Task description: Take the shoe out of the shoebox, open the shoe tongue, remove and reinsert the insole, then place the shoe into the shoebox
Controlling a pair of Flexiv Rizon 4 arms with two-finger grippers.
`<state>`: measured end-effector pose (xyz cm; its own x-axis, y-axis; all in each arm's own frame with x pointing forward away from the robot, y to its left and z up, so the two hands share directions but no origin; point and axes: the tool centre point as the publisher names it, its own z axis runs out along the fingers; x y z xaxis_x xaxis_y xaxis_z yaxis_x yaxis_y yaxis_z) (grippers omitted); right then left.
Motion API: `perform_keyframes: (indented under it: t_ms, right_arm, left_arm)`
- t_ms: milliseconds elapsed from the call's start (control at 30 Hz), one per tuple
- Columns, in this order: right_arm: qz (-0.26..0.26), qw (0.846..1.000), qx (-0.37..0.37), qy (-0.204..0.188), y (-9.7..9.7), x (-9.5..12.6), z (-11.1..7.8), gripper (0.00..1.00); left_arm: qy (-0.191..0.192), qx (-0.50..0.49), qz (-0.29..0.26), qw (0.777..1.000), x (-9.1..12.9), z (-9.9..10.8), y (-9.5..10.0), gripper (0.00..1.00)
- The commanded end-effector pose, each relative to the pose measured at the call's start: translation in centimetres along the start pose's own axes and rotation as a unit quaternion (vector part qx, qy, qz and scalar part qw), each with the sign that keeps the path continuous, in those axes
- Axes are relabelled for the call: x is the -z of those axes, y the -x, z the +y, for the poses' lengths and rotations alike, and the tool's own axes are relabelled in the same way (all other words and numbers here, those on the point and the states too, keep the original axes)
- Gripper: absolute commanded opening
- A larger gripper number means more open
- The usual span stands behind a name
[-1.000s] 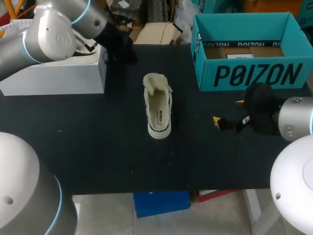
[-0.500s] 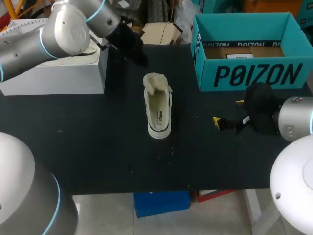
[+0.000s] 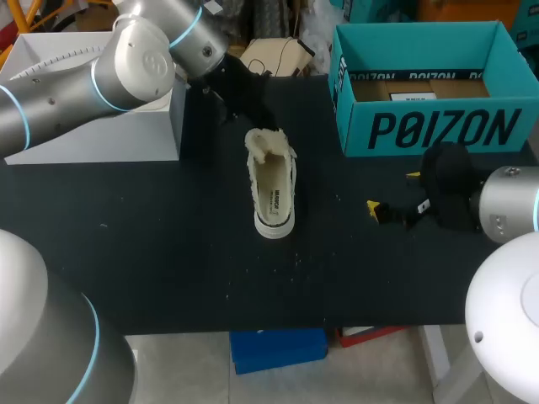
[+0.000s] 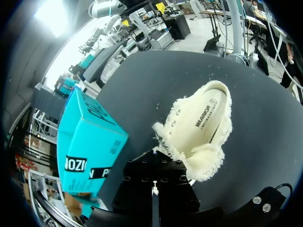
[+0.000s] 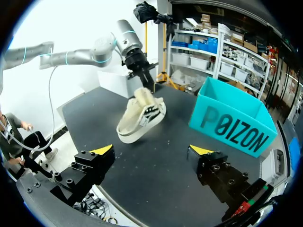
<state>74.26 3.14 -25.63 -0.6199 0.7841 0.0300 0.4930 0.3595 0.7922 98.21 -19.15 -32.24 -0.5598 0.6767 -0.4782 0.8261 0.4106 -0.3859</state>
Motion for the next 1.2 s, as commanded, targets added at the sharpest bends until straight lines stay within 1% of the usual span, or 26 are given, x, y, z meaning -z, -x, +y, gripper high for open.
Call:
perform_keyframes:
  t_ms: [33, 100, 167, 433, 600, 767, 1100, 1200]
  right_arm:
    - [0.0, 1.0, 0.0, -0.001, 0.0, 0.0, 0.0, 1.0]
    - [0.0, 1.0, 0.0, -0.001, 0.0, 0.0, 0.0, 1.0]
    - [0.0, 1.0, 0.0, -0.001, 0.0, 0.0, 0.0, 1.0]
    - [0.0, 1.0, 0.0, -0.001, 0.0, 0.0, 0.0, 1.0]
    - [0.0, 1.0, 0.0, -0.001, 0.0, 0.0, 0.0, 1.0]
    - [0.0, 1.0, 0.0, -0.001, 0.0, 0.0, 0.0, 1.0]
    - [0.0, 1.0, 0.0, -0.001, 0.0, 0.0, 0.0, 1.0]
    - [0.0, 1.0, 0.0, -0.001, 0.0, 0.0, 0.0, 1.0]
  left_arm:
    - [-0.009, -0.002, -0.02, 1.0, 0.0, -1.4, -2.1, 0.0]
    - [-0.014, 0.005, -0.027, 1.0, -0.4, -1.8, -2.9, 0.0]
    - [-0.018, 0.01, -0.023, 1.0, -0.9, -2.0, -3.5, 0.0]
    - [-0.025, 0.02, -0.018, 0.999, -1.7, -2.1, -4.5, 0.0]
    - [-0.025, 0.02, -0.014, 0.999, -2.0, -2.0, -4.4, 0.0]
    - [-0.032, 0.019, -0.005, 0.999, -3.0, -2.1, -4.5, 0.0]
    - [-0.039, 0.019, 0.003, 0.999, -4.1, -2.3, -4.4, 0.0]
    - [-0.04, 0.015, 0.003, 0.999, -3.9, -2.5, -4.1, 0.0]
